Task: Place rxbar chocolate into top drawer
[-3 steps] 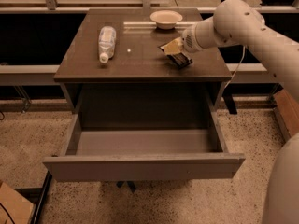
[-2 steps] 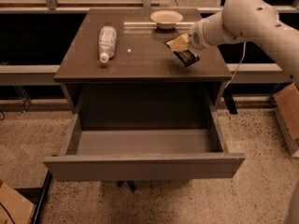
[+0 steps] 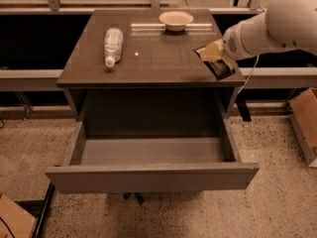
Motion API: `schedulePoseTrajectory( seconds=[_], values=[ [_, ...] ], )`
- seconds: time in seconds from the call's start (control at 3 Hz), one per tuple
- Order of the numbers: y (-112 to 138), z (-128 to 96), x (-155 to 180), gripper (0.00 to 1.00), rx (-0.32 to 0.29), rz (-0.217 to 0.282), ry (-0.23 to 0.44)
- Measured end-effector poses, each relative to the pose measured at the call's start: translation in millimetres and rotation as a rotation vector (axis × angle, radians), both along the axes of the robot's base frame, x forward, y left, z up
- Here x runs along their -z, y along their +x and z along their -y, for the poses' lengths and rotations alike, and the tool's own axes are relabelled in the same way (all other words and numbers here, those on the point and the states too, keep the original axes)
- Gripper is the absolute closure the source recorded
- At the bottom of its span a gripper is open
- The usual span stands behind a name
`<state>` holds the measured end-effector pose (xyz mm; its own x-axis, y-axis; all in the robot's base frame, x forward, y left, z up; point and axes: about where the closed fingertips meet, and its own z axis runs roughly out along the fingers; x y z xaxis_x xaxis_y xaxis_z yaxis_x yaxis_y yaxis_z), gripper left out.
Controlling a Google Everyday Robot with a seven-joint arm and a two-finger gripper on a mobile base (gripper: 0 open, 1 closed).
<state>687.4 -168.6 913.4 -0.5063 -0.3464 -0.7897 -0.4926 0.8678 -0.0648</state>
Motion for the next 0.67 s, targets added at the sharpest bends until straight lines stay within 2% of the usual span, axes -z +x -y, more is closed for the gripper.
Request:
schedulePoseTrajectory(
  seconds=[0.33, 0.67],
  values=[
    [-38, 21, -2, 1.00, 0.009, -0.038, -0.041],
    [-67, 28, 22, 1.00, -0.065, -0.116, -0.084]
  ],
)
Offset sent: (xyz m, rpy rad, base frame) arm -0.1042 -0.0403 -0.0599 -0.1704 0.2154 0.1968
